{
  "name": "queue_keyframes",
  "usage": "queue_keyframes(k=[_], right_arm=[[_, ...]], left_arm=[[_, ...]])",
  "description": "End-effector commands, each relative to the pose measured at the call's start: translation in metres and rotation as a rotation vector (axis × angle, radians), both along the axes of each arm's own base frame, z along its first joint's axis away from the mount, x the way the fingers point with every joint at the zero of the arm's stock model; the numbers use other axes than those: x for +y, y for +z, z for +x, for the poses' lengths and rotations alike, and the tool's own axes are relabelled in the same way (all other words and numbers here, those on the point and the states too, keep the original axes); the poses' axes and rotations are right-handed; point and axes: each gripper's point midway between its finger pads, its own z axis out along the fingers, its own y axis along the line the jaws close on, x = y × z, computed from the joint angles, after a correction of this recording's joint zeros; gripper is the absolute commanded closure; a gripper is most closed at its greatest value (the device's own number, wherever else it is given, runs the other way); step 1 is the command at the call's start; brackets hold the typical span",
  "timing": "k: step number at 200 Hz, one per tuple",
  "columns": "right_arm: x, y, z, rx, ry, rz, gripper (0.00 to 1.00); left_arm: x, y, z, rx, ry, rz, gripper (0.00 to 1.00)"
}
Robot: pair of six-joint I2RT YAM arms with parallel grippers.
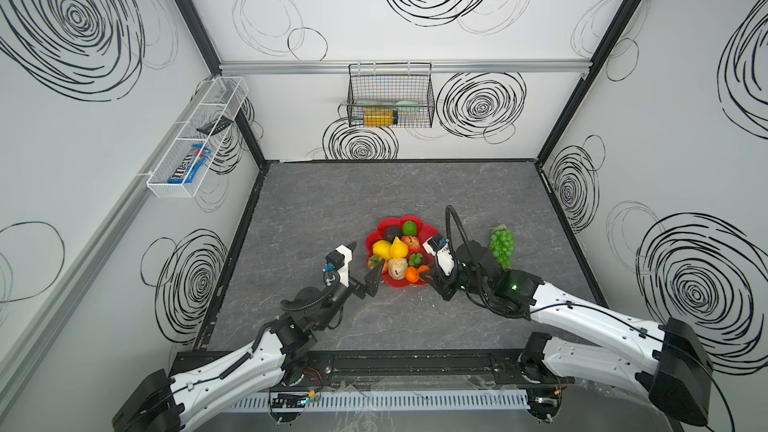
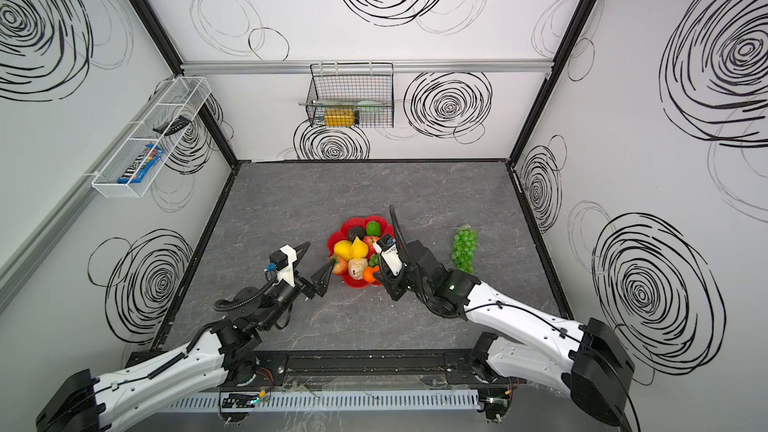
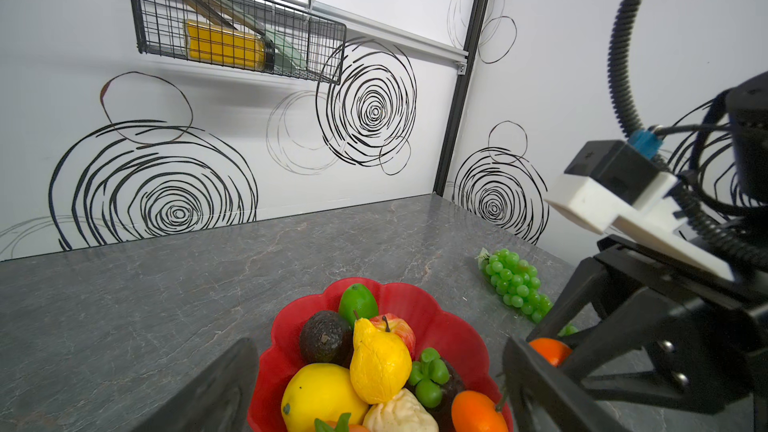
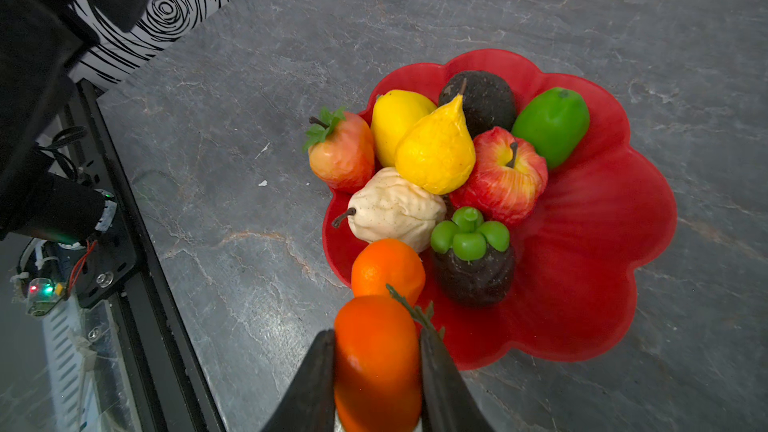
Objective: Place and organize the fake fruits in the fruit bowl
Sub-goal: 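Lower the kumquats into the bowl beside the pale pear and release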
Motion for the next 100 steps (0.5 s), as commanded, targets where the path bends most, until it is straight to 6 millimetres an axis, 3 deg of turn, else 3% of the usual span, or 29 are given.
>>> queue_keyframes(k=[1,100], right_arm=[[0.002,-0.005,0.003,-0.01,-0.011,-0.005,0.7],[-0.003,-0.025,0.017,-0.019,-0.064,-0.084,0.64]], left_arm=[[0.003,0.013,0.0,-0.04,0.011,-0.046,0.05],[0.004,0.014,0.0,-0.042,0.015,-0.049,0.04]])
